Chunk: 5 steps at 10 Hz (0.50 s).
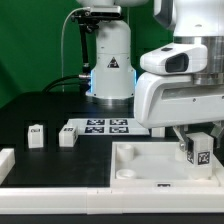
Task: Assemble one leg
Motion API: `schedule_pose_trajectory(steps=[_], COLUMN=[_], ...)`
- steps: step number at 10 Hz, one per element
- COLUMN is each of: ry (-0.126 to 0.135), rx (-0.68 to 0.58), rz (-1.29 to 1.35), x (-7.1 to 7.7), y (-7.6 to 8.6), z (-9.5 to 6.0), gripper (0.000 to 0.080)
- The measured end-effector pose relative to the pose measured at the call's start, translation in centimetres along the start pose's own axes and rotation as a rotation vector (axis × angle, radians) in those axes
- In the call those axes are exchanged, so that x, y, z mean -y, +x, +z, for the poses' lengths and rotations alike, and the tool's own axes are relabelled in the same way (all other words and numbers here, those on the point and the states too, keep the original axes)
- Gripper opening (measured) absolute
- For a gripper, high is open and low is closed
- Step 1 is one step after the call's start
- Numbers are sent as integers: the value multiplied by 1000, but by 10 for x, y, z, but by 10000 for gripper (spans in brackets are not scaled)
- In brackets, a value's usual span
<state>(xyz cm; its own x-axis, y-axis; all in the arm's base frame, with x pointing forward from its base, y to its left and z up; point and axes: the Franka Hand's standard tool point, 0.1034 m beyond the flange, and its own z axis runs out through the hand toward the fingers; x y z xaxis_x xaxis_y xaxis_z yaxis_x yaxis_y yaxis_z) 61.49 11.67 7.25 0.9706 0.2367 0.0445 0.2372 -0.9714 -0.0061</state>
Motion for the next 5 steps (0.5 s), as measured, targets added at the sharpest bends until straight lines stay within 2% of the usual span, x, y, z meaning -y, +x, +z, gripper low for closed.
schedule_pose_trajectory(steps=[3, 4, 5], ry=[3, -4, -16], rx=[-17, -19, -18], rz=[343, 515, 625], x=[4, 3, -5], y=[2, 2, -1], z=[0, -1, 0], gripper=[291, 291, 291])
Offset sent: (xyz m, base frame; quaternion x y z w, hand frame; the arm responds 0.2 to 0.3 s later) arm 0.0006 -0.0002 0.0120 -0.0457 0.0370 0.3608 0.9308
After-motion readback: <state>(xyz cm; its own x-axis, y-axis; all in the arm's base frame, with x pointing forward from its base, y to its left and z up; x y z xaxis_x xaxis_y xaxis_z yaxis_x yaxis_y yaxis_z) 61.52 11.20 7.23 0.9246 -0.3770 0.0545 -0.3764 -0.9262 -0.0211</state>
